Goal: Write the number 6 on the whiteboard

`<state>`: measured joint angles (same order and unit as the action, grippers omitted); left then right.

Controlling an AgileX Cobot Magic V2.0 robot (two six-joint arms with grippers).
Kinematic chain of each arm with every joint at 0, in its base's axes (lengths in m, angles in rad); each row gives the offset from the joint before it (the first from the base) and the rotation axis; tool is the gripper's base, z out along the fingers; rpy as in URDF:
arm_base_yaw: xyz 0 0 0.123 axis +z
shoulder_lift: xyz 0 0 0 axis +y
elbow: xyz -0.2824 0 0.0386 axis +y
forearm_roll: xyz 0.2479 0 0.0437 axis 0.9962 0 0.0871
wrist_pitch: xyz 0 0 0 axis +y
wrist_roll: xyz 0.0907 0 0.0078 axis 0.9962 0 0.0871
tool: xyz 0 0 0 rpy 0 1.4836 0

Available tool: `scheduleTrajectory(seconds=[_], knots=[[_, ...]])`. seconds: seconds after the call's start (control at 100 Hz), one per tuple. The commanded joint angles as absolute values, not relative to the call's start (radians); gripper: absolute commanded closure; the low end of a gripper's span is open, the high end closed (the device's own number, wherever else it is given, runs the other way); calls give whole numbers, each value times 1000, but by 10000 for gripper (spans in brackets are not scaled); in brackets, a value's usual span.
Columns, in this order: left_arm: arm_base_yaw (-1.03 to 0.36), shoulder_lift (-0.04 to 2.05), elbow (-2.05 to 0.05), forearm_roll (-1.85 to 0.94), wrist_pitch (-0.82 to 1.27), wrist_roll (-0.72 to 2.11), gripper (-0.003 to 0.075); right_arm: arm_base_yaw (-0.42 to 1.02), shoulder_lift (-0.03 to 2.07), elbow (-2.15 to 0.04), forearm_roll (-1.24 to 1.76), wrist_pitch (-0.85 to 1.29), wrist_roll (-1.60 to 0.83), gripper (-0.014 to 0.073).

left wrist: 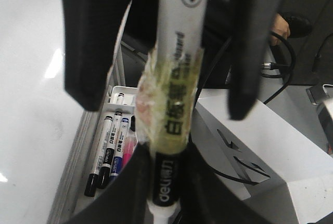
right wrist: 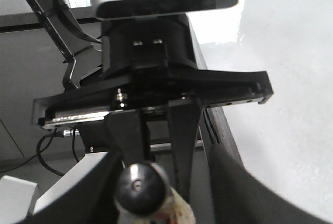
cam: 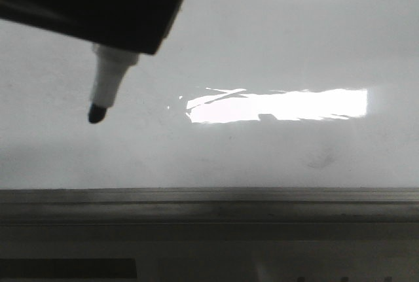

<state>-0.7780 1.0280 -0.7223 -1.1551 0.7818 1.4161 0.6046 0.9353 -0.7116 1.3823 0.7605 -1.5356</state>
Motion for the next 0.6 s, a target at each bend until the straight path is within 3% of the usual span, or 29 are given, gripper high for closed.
scheduleTrajectory(seconds=[0.0, 0.09, 0.19, 0.24, 0.44, 0.52, 0.59], knots=[[-786, 1015, -754, -1221, 783, 1415, 741, 607, 945, -746, 1447, 755, -1552, 470], [-786, 1015, -754, -1233, 783, 1415, 740, 607, 949, -746, 1445, 761, -1552, 666], [-786, 1015, -754, -1236, 777, 1415, 732, 607, 949, -746, 1427, 765, -1552, 657], [-786, 1015, -754, -1237, 773, 1415, 693, 607, 947, -746, 1411, 765, -1552, 657], [-786, 978, -754, -1253, 744, 1327, 332, 607, 880, -744, 1291, 679, -1552, 652], [-786, 922, -754, -1238, 702, 1284, 333, 607, 831, -732, 1253, 590, -1552, 652], [-786, 851, -737, -1231, 640, 1272, 379, 607, 777, -707, 1236, 494, -1552, 636]])
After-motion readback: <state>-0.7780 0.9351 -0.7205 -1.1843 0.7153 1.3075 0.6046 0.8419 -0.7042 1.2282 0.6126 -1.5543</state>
